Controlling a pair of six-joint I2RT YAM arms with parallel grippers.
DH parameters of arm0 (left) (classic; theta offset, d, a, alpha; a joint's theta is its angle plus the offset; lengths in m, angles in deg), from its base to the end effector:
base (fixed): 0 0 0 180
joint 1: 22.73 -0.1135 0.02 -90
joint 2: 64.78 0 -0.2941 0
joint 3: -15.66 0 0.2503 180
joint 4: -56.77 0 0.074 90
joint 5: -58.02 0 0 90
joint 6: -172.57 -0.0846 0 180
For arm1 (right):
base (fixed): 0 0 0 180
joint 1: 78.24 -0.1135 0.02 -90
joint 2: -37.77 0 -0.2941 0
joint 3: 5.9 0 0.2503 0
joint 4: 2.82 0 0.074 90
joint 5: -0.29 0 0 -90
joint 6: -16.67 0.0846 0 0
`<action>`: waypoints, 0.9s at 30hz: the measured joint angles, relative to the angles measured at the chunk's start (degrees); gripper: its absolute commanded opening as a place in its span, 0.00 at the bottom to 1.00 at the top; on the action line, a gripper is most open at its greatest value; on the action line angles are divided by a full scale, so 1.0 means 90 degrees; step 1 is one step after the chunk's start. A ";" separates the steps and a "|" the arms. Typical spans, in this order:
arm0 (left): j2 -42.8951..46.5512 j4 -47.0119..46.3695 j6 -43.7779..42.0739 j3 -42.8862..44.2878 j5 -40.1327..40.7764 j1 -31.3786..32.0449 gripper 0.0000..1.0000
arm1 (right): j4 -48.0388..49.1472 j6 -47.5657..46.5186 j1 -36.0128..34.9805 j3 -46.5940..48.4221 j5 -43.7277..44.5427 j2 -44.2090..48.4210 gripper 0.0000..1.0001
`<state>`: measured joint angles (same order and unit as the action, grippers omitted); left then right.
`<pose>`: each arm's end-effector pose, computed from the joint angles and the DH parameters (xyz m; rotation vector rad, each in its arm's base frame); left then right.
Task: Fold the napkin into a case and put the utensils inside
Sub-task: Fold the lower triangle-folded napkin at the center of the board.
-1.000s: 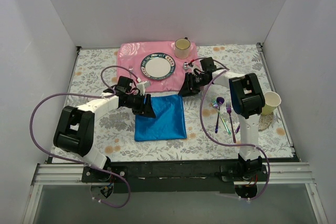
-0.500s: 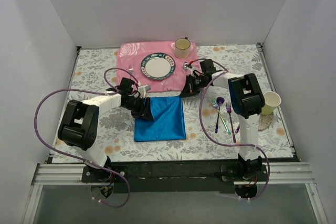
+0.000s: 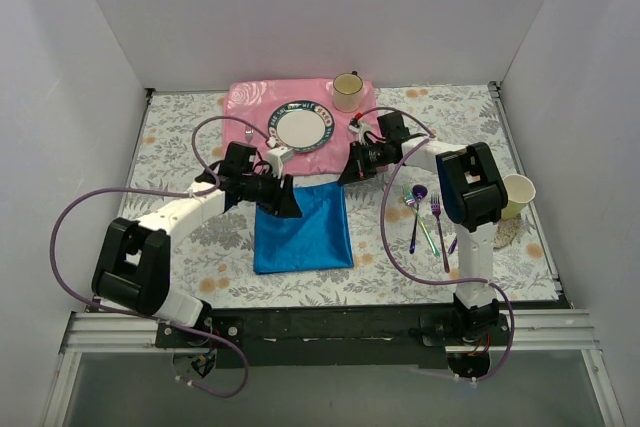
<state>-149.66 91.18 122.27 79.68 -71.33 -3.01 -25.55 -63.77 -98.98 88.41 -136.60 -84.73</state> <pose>0.2710 -0.1541 0.2027 -0.1698 2.6917 -1.2478 0.4286 0.2284 0.1410 -0.6062 2.3714 1.2371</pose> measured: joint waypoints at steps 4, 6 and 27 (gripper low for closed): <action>0.0068 -0.0906 -0.0597 0.0301 0.0253 0.0811 0.36 | 0.0000 -0.0044 0.0002 0.0000 -0.0002 0.0000 0.01; -0.0189 -0.1341 -0.0945 0.0432 0.0464 0.1134 0.31 | 0.0002 -0.0046 0.0002 -0.0002 -0.0002 0.0000 0.01; -0.2210 -0.3140 -0.2509 0.0809 0.2055 0.2295 0.18 | 0.0119 0.0097 0.0002 -0.0015 -0.0151 -0.0032 0.01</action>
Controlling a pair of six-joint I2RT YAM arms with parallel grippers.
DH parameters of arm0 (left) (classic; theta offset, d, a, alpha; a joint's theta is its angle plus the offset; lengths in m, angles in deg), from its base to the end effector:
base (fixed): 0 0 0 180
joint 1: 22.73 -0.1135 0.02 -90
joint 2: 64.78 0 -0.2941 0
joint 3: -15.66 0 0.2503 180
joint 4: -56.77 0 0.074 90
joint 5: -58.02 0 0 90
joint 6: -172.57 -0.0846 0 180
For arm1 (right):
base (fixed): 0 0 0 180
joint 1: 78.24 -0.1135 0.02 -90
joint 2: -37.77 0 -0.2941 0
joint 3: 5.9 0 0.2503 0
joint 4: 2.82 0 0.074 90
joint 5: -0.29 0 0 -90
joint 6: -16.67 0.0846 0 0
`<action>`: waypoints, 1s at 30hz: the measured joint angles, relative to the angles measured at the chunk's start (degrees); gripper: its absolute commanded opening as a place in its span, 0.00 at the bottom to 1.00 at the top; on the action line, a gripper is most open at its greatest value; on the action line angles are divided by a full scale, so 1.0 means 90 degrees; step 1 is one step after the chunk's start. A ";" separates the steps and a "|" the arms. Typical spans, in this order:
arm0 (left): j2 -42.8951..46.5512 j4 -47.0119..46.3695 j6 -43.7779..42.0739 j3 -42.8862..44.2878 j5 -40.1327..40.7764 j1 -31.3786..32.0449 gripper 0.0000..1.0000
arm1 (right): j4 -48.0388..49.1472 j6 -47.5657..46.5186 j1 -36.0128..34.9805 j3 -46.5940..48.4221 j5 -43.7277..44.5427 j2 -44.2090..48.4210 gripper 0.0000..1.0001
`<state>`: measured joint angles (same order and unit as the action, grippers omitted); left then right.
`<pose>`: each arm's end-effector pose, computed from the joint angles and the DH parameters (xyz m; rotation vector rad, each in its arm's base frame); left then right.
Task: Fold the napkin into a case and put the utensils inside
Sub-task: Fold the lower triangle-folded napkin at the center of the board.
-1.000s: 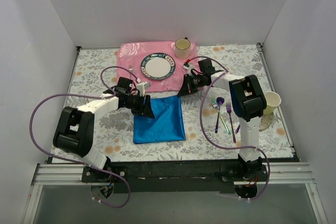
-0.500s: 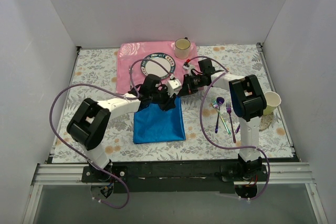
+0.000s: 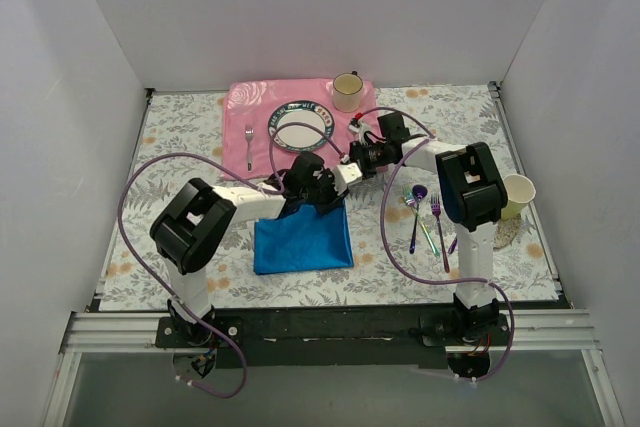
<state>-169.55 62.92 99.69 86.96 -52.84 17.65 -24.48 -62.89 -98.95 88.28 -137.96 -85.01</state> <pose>0.3017 -0.2961 0.1622 0.6806 2.2861 -0.9211 0.4288 0.2296 0.1407 -0.6029 2.3605 1.2709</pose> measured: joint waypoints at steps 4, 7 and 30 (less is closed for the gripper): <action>-0.0270 -0.0056 -0.0049 0.0080 0.0117 0.0000 0.16 | 0.0063 0.0027 0.0000 -0.0051 -0.0032 0.0000 0.01; -0.0408 -0.0107 -0.0087 0.0085 0.0148 -0.0002 0.13 | 0.0078 0.0051 0.0000 -0.0070 -0.0087 0.0000 0.01; -0.0236 0.0005 -0.0022 0.0024 0.0202 0.0039 0.15 | 0.0000 0.0066 -0.0005 -0.0780 -0.0211 0.0170 0.01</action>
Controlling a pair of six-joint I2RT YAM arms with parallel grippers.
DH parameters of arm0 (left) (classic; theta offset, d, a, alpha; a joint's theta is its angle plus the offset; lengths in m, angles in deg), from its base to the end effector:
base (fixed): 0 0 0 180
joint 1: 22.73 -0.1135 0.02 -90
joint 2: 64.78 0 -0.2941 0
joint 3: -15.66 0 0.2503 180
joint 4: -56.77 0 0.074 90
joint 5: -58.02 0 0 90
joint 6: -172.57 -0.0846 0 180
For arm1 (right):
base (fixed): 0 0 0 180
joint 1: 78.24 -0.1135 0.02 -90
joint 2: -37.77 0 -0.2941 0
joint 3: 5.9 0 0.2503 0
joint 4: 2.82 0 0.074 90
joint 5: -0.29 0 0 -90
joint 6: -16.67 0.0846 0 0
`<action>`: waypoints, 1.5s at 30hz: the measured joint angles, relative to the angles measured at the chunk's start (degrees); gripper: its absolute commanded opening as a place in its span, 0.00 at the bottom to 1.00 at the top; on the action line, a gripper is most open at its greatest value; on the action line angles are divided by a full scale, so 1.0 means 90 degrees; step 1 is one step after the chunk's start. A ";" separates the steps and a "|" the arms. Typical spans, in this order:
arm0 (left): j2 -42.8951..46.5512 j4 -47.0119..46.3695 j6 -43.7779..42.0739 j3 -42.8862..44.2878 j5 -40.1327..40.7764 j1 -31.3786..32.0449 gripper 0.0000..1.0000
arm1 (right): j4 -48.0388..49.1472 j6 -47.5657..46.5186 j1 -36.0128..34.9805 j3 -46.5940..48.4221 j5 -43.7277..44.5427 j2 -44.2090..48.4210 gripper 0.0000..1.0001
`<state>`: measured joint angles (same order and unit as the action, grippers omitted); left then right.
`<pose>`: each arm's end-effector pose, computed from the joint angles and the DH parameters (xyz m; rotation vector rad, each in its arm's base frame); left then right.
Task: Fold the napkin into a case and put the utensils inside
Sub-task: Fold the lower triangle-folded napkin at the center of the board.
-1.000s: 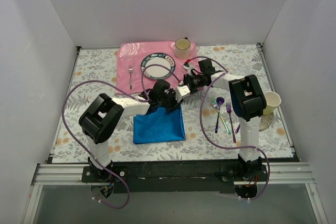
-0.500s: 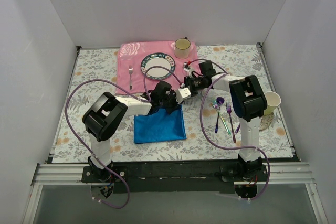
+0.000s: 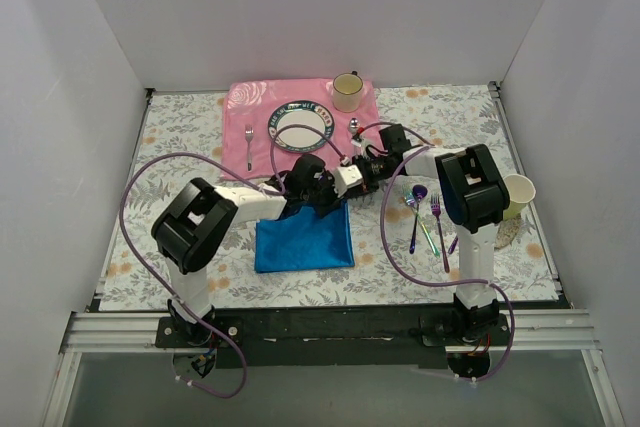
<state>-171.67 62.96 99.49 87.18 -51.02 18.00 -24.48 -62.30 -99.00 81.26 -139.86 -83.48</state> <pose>0.3039 -0.2981 0.1479 0.6749 2.3201 -0.8766 0.3996 0.2210 0.1187 -0.5695 2.4535 1.3322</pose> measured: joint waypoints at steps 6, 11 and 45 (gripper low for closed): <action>0.0704 0.0828 0.0274 0.0085 -0.0104 0.0000 0.15 | -0.0085 -0.0049 0.0005 0.0095 -0.0051 -0.0087 0.01; 0.1889 0.1639 0.0233 -0.0272 -0.0335 0.0002 0.15 | -0.0138 -0.0090 0.0005 0.0126 -0.0049 -0.0087 0.01; 0.1851 0.2501 0.0478 -0.1341 -0.0158 0.0019 0.03 | -0.1297 -0.1236 -0.0406 -0.0097 0.0180 0.0505 0.01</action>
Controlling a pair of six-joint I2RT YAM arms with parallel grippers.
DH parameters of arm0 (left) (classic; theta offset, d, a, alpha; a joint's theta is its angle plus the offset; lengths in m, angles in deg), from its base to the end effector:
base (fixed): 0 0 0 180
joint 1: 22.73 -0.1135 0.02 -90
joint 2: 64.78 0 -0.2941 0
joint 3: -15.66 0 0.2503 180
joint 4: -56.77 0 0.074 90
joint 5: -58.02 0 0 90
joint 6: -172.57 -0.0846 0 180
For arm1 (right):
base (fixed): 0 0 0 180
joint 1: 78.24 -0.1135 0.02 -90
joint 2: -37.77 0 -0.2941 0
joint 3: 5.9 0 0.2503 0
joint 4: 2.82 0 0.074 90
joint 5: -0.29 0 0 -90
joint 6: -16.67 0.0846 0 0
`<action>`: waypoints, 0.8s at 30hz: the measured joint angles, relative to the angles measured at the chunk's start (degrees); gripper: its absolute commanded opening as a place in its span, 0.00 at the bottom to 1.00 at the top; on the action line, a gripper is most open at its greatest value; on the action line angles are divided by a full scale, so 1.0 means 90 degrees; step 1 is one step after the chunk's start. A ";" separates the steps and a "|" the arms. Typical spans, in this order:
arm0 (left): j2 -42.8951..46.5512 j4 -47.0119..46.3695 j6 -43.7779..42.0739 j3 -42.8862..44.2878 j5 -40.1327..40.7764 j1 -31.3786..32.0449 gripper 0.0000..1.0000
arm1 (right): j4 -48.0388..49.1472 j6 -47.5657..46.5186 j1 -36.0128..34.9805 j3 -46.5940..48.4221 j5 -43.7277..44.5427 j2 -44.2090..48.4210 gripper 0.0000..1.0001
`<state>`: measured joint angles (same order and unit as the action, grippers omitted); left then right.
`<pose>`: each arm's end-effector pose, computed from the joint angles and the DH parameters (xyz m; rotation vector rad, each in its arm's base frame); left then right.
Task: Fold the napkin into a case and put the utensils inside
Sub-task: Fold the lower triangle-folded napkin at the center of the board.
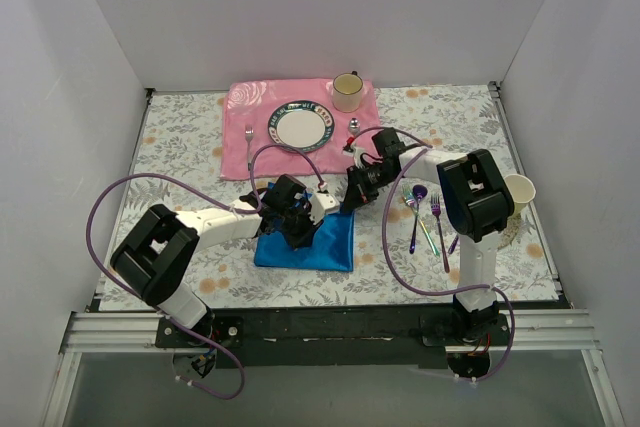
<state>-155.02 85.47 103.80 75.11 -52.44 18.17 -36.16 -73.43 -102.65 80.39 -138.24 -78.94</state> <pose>0.2180 -0.2280 0.1474 0.6038 2.6897 -0.8131 0.3613 0.2336 0.1329 -0.8180 2.4803 1.2721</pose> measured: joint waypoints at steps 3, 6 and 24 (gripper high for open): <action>-0.0017 -0.0034 0.0034 0.0000 0.0000 0.0000 0.02 | -0.0141 -0.0211 0.0000 -0.0114 0.0034 0.0000 0.01; -0.0036 -0.0049 0.0058 0.0015 -0.0002 0.0000 0.02 | -0.0211 -0.0418 -0.0002 -0.0119 0.0036 0.0000 0.01; -0.0095 -0.0204 0.0194 0.0022 -0.0002 0.0000 0.01 | -0.0891 -0.1549 -0.0090 0.0046 -0.0352 0.0432 0.01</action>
<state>-155.87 83.64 105.55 75.31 -52.47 18.17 -44.18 -87.37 -103.46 80.80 -141.41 -75.05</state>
